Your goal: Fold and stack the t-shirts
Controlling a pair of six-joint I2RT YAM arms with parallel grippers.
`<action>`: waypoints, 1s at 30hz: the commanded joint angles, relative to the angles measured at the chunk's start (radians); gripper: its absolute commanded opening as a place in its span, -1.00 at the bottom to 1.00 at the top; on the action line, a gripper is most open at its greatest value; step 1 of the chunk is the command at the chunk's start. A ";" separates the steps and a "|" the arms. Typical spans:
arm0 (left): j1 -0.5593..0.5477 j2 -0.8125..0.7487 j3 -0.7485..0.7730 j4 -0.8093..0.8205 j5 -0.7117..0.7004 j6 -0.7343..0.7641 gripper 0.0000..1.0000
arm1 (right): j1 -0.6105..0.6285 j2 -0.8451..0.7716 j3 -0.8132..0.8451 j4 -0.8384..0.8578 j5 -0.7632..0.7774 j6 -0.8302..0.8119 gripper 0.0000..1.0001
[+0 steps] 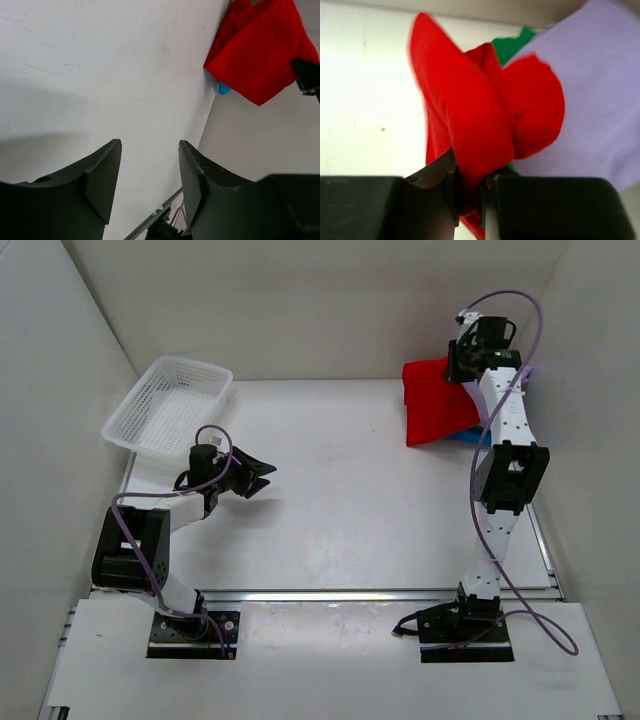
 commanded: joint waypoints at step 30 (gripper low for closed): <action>-0.007 -0.172 -0.023 -0.083 0.091 0.279 0.97 | -0.216 -0.143 -0.016 0.343 0.291 0.128 0.98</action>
